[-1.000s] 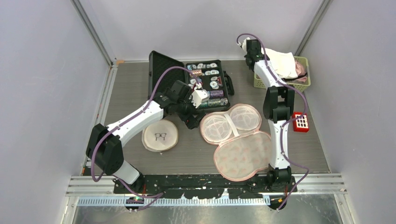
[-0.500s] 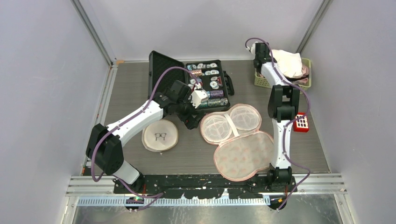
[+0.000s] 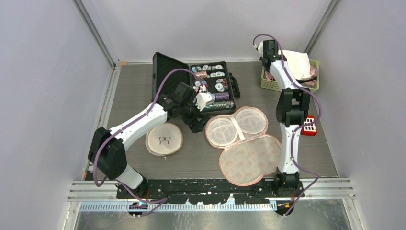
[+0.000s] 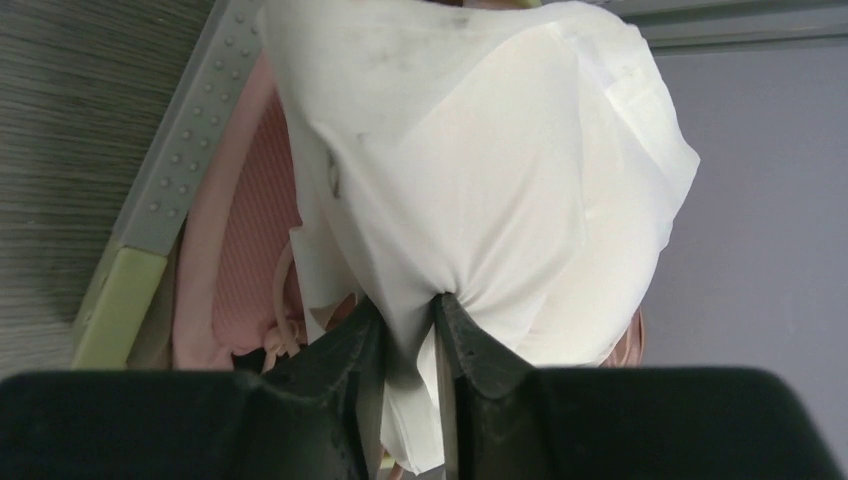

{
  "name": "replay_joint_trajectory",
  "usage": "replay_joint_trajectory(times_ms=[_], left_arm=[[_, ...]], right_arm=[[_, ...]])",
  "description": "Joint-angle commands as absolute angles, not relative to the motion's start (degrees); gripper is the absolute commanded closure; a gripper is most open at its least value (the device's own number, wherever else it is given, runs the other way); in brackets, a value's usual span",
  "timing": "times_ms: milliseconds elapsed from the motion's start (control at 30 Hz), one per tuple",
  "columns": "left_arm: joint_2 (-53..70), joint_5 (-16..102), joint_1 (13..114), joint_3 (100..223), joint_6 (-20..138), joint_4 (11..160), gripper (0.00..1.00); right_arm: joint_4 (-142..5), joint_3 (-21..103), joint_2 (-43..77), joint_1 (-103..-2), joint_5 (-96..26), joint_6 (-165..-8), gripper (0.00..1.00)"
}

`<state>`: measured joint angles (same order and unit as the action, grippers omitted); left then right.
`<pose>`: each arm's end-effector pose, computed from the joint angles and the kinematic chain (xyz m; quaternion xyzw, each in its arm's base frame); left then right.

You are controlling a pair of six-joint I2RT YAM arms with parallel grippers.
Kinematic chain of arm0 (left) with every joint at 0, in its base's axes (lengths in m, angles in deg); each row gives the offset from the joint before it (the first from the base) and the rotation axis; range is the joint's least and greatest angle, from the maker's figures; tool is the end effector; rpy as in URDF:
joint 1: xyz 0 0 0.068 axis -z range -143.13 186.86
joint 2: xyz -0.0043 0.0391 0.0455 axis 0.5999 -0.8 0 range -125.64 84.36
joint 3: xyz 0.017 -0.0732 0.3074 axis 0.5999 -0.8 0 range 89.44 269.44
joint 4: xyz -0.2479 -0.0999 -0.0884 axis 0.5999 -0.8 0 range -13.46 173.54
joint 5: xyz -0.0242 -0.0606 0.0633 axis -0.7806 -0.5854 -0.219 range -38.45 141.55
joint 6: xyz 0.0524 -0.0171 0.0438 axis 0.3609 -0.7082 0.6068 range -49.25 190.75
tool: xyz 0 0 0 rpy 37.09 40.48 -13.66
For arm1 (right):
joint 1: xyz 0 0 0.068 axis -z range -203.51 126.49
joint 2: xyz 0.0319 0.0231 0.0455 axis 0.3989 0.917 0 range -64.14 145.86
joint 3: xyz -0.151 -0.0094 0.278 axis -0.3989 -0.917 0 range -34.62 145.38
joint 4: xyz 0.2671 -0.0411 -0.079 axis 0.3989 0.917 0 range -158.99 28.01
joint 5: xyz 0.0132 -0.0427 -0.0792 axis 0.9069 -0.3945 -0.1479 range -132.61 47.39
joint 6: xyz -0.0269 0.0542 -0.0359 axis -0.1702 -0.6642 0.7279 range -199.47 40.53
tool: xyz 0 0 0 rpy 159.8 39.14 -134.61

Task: Unzip the laundry bag and remove the bra
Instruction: Place the bra in the bin.

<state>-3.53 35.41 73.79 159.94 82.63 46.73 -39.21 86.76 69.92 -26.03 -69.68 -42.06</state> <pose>0.2752 -0.2270 0.2950 0.4285 0.8402 -0.1964 0.2680 0.6009 0.0003 0.2511 -0.2151 0.8685 -0.3218 0.3097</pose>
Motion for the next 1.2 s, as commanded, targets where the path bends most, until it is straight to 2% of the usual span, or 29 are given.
replay_joint_trajectory(times_ms=[0, 400, 767, 900, 1167], left_arm=[[-1.4, 34.0, 73.3, 161.0, 82.0, 46.3, 0.0], [2.7, 32.0, 73.2, 159.1, 82.1, 50.3, 0.0], [2.0, 31.2, 73.1, 160.3, 82.7, 49.7, 0.0], [2.5, 30.3, 73.1, 159.9, 83.9, 49.1, 0.0], [2.0, 22.9, 73.9, 158.1, 89.2, 52.0, 0.0]], right_arm=[[-34.0, 93.4, 64.7, -26.1, -66.4, -48.6, 0.6], [-25.8, 94.6, 54.8, -25.0, -56.4, -55.5, 0.34], [-22.6, 93.2, 53.3, -22.6, -51.1, -57.4, 0.33], [-18.5, 94.1, 52.6, -20.8, -41.7, -61.3, 0.31], [-6.9, 84.5, 42.8, -17.9, -24.0, -59.5, 0.25]])
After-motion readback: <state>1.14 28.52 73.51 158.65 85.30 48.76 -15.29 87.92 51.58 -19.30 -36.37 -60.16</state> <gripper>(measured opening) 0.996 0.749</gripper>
